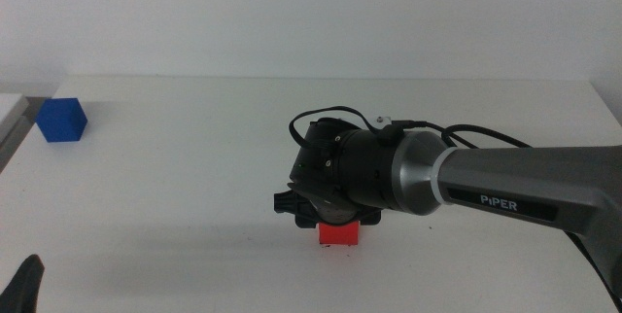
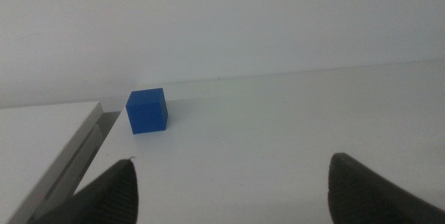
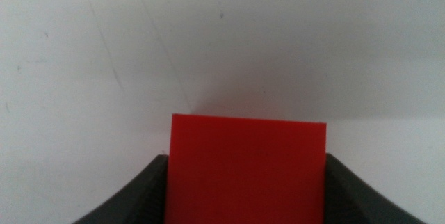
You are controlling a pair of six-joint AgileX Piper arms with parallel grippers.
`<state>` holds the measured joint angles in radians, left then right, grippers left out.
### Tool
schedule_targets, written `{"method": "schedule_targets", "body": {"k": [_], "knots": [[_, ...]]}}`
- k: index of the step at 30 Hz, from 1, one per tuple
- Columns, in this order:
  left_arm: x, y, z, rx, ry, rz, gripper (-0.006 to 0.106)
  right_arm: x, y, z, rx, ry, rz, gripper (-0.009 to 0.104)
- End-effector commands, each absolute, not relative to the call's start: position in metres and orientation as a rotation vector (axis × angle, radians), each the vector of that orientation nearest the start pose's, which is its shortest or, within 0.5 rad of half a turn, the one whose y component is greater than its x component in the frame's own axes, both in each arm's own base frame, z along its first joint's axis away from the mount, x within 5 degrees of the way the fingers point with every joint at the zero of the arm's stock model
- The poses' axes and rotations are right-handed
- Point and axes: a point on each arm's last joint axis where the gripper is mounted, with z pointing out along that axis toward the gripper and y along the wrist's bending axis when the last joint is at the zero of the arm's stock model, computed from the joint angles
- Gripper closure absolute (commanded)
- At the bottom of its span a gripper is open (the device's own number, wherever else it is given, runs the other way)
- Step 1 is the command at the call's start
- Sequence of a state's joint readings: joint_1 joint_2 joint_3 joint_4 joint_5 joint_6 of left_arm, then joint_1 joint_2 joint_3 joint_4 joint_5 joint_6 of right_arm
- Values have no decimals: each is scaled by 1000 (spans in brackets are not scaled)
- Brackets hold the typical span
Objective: Stack red cubes first, then green, then blue cubes in a specific spot.
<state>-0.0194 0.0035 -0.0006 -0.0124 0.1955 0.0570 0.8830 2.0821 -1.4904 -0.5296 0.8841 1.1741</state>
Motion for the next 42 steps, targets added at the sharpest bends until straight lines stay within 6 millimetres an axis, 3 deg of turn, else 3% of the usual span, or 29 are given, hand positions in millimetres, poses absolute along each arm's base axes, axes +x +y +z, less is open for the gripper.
{"method": "schedule_targets", "body": {"k": [1, 2, 3, 5, 7, 9, 13, 16, 19, 22, 25, 30, 36, 42], "knots": [[56, -1, 197, 53, 1665, 15, 7, 297, 302, 158, 1, 2702, -130, 77], [56, -1, 197, 53, 1665, 15, 7, 296, 302, 158, 2, 2703, -129, 70], [56, -1, 197, 53, 1665, 15, 7, 296, 302, 158, 3, 2704, -128, 31], [56, -1, 197, 53, 1665, 15, 7, 296, 302, 159, 4, 2703, -126, 13], [56, -1, 197, 53, 1665, 15, 7, 295, 302, 166, -11, 2699, -110, 3], [56, -1, 197, 53, 1665, 15, 7, 288, 302, 186, -23, 2680, -78, 2], [56, -1, 197, 53, 1665, 15, 7, 256, 294, 257, -85, 2581, -91, 2], [56, -1, 197, 53, 1665, 15, 7, 222, 273, 303, -159, 2518, -66, 2], [56, -1, 197, 53, 1665, 15, 7, 198, 236, 321, -148, 2509, -21, 2], [56, -1, 197, 53, 1665, 15, 7, 191, 181, 322, -115, 2536, -64, 2], [56, -1, 197, 53, 1665, 15, 7, 198, 116, 325, 80, 2575, -95, 2], [56, -1, 197, 53, 1665, 15, 7, 209, 41, 317, 241, 2637, -187, 2], [56, -1, 197, 53, 1665, 15, 7, 231, -4, 300, 186, 2681, -193, 2], [56, -1, 197, 53, 1665, 15, 7, 256, -40, 269, 206, 2760, -187, 2]]}}
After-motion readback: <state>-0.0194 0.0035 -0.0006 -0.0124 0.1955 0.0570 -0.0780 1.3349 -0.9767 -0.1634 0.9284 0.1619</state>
